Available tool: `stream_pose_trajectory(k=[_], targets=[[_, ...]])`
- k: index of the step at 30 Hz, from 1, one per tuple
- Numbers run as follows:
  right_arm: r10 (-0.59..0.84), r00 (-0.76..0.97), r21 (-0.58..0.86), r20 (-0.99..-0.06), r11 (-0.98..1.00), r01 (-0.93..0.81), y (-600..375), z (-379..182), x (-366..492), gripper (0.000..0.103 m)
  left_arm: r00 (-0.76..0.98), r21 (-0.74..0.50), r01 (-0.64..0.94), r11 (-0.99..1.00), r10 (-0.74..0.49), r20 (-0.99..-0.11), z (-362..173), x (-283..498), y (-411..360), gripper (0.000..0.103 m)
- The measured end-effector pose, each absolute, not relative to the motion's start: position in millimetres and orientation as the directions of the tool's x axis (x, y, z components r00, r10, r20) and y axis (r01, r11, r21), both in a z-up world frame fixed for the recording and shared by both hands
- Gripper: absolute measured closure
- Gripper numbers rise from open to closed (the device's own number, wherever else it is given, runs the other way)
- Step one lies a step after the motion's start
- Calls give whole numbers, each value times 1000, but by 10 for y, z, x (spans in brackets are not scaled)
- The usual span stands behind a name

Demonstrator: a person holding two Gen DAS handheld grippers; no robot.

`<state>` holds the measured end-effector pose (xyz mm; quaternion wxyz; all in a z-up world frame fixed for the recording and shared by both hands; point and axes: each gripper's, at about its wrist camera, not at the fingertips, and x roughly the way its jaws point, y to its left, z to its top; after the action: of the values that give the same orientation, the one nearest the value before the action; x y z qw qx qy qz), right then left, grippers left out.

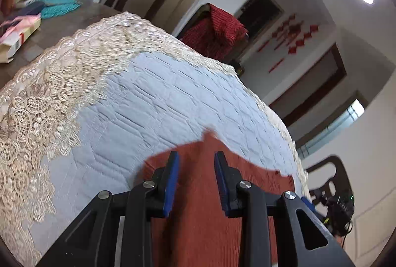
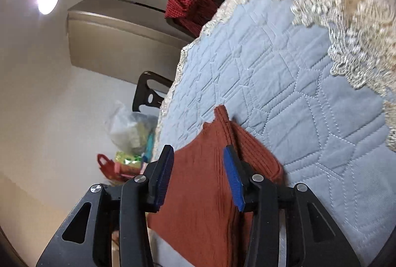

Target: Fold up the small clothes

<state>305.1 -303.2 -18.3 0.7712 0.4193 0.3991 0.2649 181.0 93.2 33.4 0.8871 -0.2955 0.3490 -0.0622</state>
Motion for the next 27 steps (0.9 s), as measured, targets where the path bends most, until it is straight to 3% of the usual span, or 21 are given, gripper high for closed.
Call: stream_pose_trajectory(k=[10, 15, 17, 19, 20, 27], targets=[[646, 540, 604, -540, 744, -285, -2497, 90, 2383, 60, 630, -438, 173, 882, -441, -639, 317, 1398, -39, 71], [565, 585, 521, -582, 811, -265, -2525, 61, 2182, 60, 579, -349, 288, 892, -453, -678, 220, 1279, -503, 71], [538, 594, 507, -598, 828, -239, -2592, 3, 2198, 60, 571, -327, 316, 890, -454, -684, 152, 1294, -606, 65], [511, 573, 480, -641, 849, -220, -2617, -133, 2300, 64, 580, -305, 313, 899, -435, -688, 143, 1337, -647, 65], [500, 567, 479, -654, 855, -201, -2640, -178, 2346, 78, 587, -302, 304, 903, -428, -687, 182, 1347, -649, 65], [476, 614, 444, -630, 869, -218, -2663, 70, 2540, 80, 667, -247, 215, 945, -327, -669, 324, 1416, -431, 65]])
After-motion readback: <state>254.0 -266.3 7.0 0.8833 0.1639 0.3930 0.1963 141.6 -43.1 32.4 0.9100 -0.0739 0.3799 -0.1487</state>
